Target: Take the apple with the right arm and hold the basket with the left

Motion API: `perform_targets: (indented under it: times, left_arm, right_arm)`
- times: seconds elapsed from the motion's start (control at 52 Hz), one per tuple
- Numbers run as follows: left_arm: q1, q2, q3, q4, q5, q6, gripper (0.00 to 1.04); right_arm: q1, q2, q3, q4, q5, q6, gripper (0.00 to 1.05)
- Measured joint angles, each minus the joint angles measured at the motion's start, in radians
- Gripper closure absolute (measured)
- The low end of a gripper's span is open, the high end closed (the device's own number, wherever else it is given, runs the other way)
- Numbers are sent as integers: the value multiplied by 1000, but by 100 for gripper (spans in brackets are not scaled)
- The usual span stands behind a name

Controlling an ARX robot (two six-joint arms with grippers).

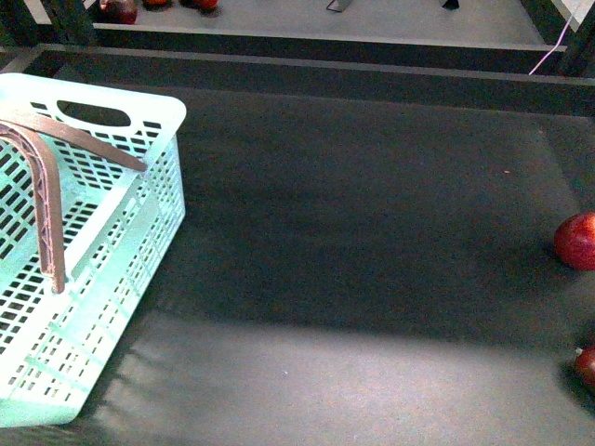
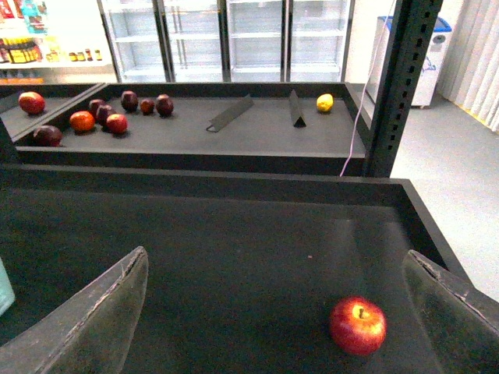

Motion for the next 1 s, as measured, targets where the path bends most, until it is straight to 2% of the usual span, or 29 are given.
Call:
perform_targets:
  times: [0.173, 0.346, 0.538, 0.827, 0.923, 1.0]
  left_arm:
    - [-60, 307, 124, 122, -64, -151, 7]
    - [-111, 490, 227, 132, -129, -219, 7]
    - [-150, 617, 299, 131, -187, -248, 7]
    - [-153, 704, 358, 126, -207, -267, 7]
    - [-153, 719, 371, 123, -210, -267, 18]
    - [-153, 728, 381, 110, -213, -267, 32]
  right_arm:
    - [0, 0, 0, 0, 0, 0, 9]
    - [0, 0, 0, 0, 0, 0, 9]
    - [0, 0, 0, 0, 0, 0, 9]
    - [0, 0, 0, 0, 0, 0, 9]
    - [0, 0, 0, 0, 0, 0, 9]
    - [0, 0, 0, 0, 0, 0, 9]
